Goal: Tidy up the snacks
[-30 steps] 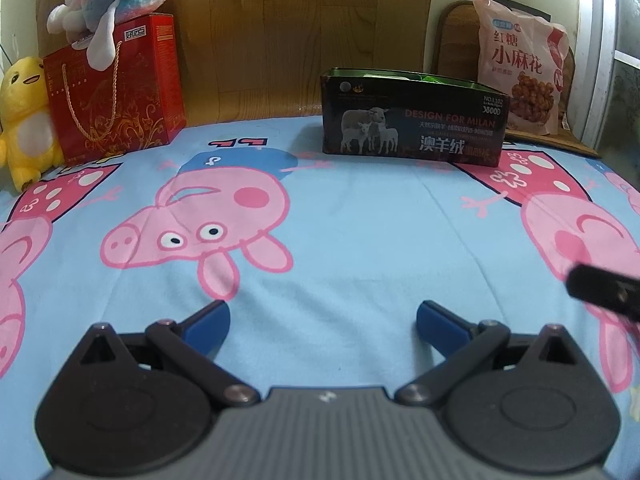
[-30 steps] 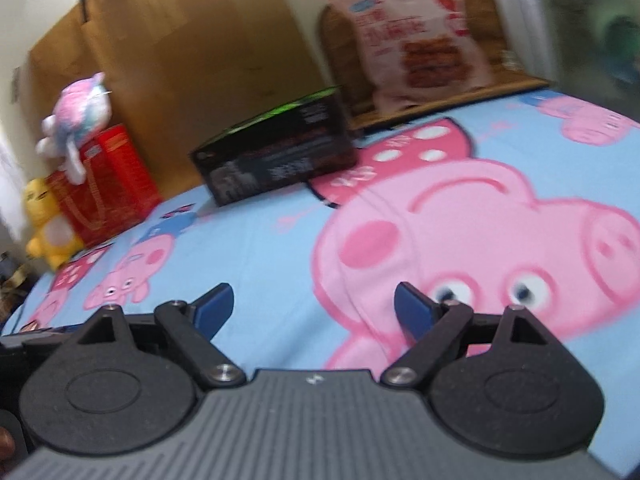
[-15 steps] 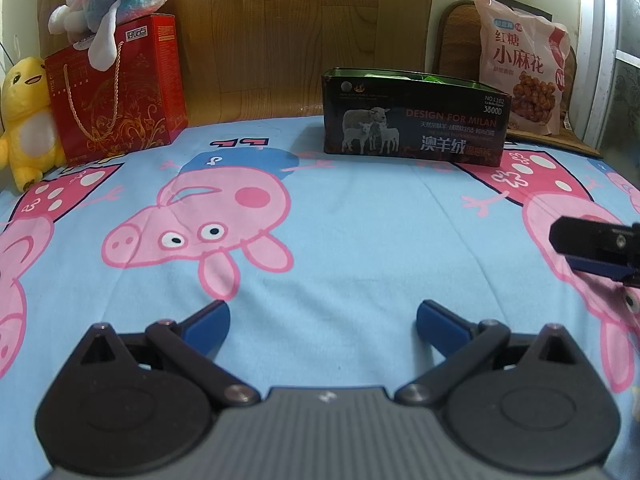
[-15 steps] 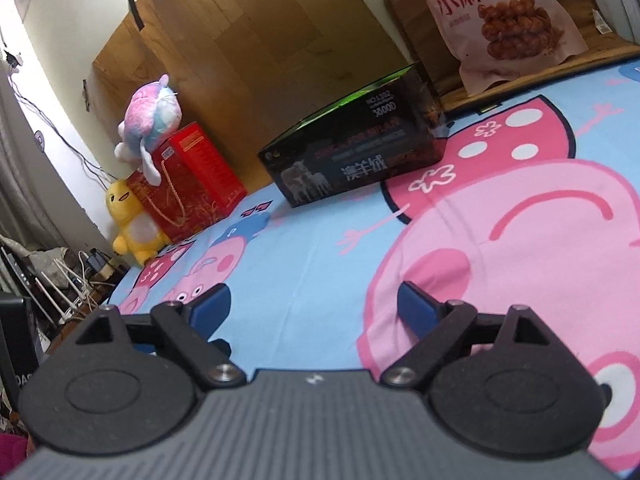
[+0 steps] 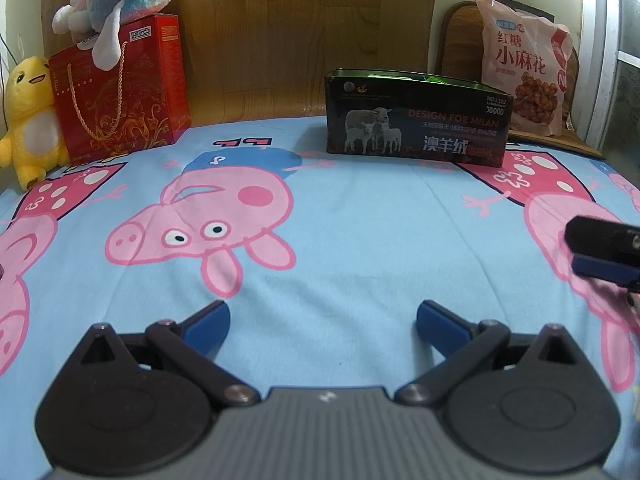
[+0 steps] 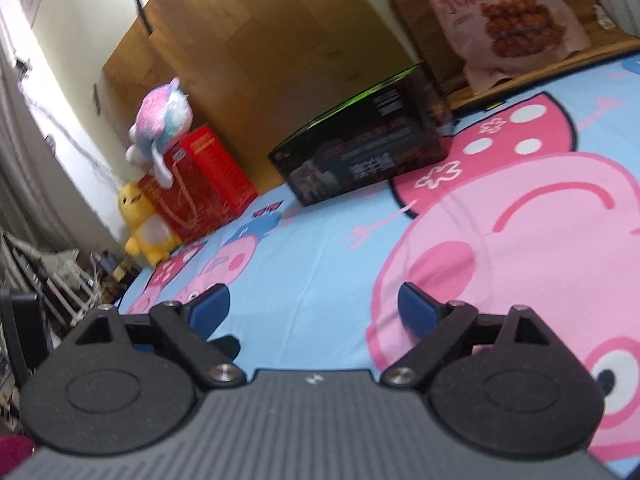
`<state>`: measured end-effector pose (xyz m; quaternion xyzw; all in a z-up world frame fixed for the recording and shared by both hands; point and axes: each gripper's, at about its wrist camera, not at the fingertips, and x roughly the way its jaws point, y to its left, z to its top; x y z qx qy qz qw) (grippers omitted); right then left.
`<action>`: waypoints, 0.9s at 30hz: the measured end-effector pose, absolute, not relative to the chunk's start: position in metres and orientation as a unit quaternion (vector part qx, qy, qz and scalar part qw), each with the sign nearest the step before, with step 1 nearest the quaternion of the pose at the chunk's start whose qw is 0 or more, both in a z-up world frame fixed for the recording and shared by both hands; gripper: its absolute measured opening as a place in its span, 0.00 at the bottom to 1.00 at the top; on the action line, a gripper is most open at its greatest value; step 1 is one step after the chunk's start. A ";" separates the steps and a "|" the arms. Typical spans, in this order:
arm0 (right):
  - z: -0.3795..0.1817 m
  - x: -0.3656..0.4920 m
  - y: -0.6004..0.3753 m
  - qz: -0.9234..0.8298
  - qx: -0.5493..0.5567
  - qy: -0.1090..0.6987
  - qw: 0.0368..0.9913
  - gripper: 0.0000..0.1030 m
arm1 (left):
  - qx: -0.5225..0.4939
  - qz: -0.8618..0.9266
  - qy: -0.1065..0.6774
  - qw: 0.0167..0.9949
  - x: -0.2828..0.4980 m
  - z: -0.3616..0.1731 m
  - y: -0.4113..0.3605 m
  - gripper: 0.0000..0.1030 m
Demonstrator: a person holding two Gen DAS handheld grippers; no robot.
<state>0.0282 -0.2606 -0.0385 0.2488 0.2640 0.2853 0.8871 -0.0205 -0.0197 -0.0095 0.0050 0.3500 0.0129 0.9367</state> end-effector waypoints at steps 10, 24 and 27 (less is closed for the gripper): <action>-0.035 0.005 -0.247 0.207 0.194 0.256 0.924 0.93 | 0.002 0.023 0.348 0.937 -0.025 -0.010 -0.021 1.00; -0.030 -0.034 -0.218 0.207 0.159 0.267 0.928 1.00 | -0.010 0.053 0.399 0.915 -0.029 -0.002 -0.014 1.00; -0.028 -0.039 -0.212 0.212 0.150 0.259 0.930 1.00 | -0.003 0.073 0.387 0.919 -0.034 0.002 -0.010 1.00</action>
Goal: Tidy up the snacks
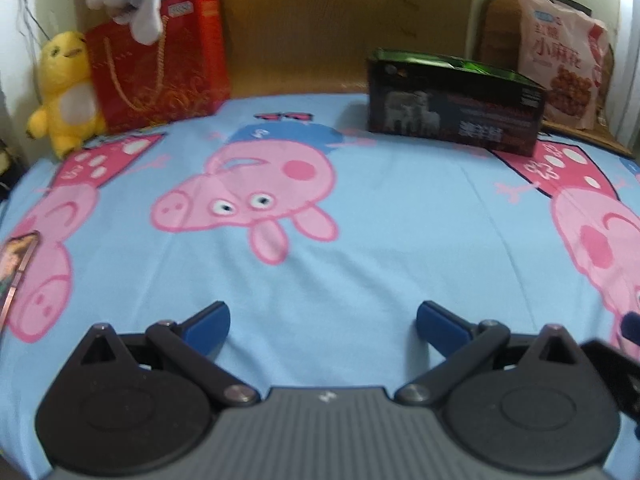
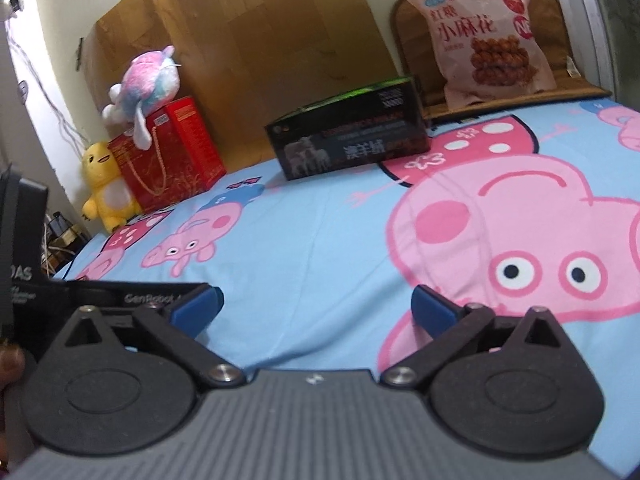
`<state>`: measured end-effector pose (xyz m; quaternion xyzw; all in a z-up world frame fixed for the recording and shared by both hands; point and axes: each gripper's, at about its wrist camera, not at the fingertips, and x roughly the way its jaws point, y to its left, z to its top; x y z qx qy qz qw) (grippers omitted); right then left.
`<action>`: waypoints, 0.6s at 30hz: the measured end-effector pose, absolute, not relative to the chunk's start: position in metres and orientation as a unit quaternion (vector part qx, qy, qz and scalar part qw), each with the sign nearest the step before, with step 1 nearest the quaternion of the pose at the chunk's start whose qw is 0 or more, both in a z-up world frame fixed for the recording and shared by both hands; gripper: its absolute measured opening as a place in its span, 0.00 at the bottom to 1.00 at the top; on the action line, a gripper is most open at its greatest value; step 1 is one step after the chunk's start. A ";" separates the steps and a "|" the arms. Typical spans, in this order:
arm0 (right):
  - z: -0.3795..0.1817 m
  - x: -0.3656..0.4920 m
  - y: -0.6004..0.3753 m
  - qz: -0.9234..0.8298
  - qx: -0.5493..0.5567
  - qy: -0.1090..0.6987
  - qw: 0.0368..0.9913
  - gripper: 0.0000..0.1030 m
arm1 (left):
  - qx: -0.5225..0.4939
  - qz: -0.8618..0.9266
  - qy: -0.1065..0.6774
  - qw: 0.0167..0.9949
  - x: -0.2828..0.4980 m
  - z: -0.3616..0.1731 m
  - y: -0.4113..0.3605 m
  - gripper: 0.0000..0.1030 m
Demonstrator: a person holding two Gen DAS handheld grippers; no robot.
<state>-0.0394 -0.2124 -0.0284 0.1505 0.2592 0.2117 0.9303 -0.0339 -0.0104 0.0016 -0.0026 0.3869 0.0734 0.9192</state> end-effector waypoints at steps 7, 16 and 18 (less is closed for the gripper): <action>-0.030 -0.044 -0.218 0.181 0.179 0.250 0.934 1.00 | 0.016 0.100 0.360 0.927 -0.039 0.014 -0.005 1.00; -0.031 -0.048 -0.228 0.145 0.199 0.242 0.938 1.00 | 0.044 0.098 0.347 0.932 -0.041 0.023 -0.018 1.00; -0.030 -0.049 -0.229 0.144 0.199 0.240 0.939 1.00 | 0.043 0.095 0.344 0.933 -0.042 0.024 -0.019 1.00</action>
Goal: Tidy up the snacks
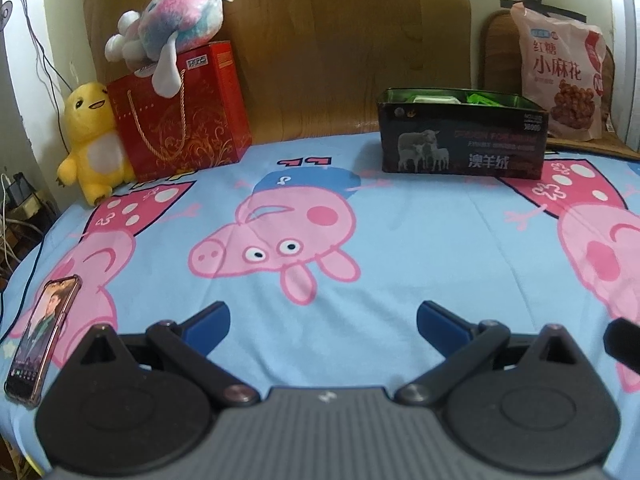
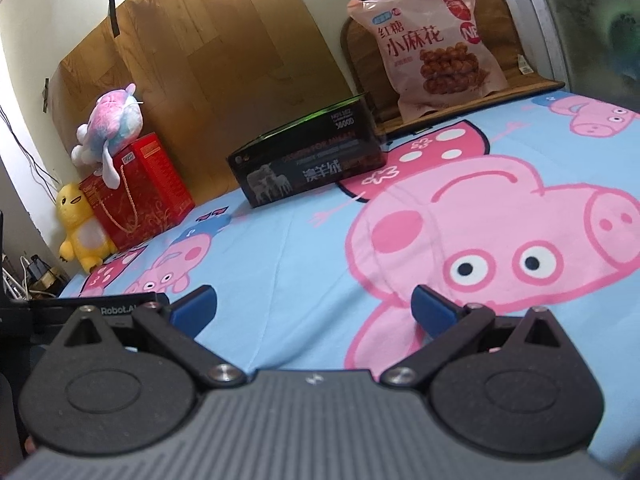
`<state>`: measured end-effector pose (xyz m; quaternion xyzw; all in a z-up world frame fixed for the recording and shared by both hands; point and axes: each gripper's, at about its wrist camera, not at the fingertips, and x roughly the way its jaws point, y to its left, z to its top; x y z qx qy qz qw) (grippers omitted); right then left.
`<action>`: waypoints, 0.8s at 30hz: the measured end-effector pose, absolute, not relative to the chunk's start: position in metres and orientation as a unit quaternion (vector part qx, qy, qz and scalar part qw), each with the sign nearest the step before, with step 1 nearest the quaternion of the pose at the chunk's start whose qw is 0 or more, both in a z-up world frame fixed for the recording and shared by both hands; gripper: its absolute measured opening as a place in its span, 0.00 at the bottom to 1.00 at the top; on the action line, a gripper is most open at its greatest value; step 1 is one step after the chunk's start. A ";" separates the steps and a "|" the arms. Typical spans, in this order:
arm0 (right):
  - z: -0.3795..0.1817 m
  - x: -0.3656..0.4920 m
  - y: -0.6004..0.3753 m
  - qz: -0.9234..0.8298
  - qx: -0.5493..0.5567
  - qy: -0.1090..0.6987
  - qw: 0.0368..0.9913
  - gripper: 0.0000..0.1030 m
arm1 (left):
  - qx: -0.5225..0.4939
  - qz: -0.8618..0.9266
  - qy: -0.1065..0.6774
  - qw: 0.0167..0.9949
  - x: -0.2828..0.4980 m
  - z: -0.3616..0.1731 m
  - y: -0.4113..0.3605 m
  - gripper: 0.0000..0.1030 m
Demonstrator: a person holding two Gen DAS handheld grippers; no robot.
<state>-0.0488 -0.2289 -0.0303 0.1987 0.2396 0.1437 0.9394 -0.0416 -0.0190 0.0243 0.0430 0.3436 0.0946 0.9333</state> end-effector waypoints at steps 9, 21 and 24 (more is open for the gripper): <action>-0.027 -0.050 -0.232 0.146 0.206 0.243 0.937 1.00 | 0.049 0.093 0.333 0.937 -0.046 0.032 -0.026 1.00; -0.018 -0.057 -0.231 0.147 0.192 0.214 0.947 1.00 | 0.056 0.107 0.333 0.935 -0.048 0.031 -0.026 1.00; -0.019 -0.057 -0.233 0.145 0.200 0.215 0.945 1.00 | 0.061 0.111 0.332 0.935 -0.049 0.030 -0.026 1.00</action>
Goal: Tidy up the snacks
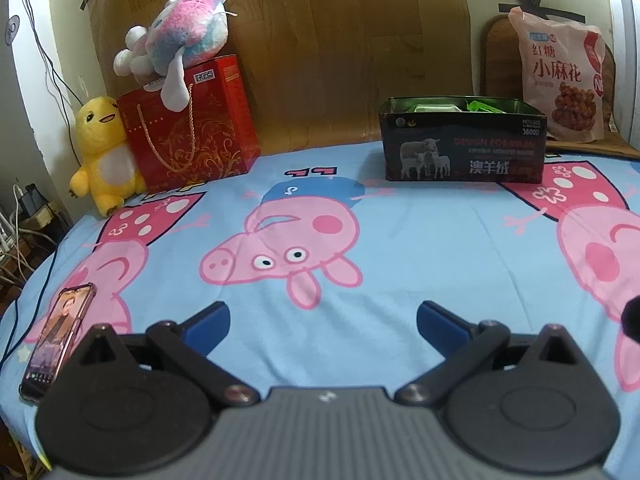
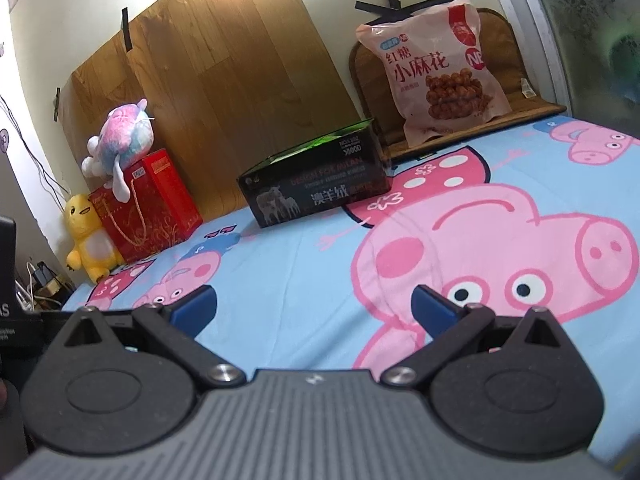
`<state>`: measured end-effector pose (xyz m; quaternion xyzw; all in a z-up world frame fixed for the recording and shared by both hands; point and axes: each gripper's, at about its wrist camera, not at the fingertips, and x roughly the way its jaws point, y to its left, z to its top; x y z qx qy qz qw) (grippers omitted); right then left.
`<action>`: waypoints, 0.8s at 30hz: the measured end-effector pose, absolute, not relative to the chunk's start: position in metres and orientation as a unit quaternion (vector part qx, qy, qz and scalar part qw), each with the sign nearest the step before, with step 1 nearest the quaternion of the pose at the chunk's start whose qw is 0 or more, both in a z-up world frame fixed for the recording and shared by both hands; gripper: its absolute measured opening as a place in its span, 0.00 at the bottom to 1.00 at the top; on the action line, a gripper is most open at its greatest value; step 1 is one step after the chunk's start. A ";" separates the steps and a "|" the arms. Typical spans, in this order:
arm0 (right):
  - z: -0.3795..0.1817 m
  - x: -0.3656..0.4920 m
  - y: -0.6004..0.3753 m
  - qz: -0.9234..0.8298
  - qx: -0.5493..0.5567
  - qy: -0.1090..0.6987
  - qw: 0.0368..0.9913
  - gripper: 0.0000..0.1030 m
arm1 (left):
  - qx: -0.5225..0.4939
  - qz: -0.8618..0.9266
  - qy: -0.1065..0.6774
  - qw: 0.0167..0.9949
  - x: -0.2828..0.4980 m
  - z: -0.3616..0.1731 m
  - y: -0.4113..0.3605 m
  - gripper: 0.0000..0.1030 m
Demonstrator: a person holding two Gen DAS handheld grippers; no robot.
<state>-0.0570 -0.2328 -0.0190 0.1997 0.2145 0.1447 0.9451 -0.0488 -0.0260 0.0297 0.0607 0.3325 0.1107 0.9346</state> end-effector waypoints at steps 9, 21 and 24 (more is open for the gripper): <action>-0.019 -0.057 -0.234 0.143 0.206 0.217 0.943 1.00 | 0.063 0.111 0.339 0.932 -0.049 0.027 -0.025 1.00; -0.021 -0.057 -0.235 0.146 0.207 0.223 0.941 1.00 | 0.064 0.118 0.349 0.927 -0.048 0.022 -0.023 1.00; -0.022 -0.057 -0.234 0.147 0.208 0.225 0.941 1.00 | 0.068 0.118 0.350 0.927 -0.048 0.020 -0.024 1.00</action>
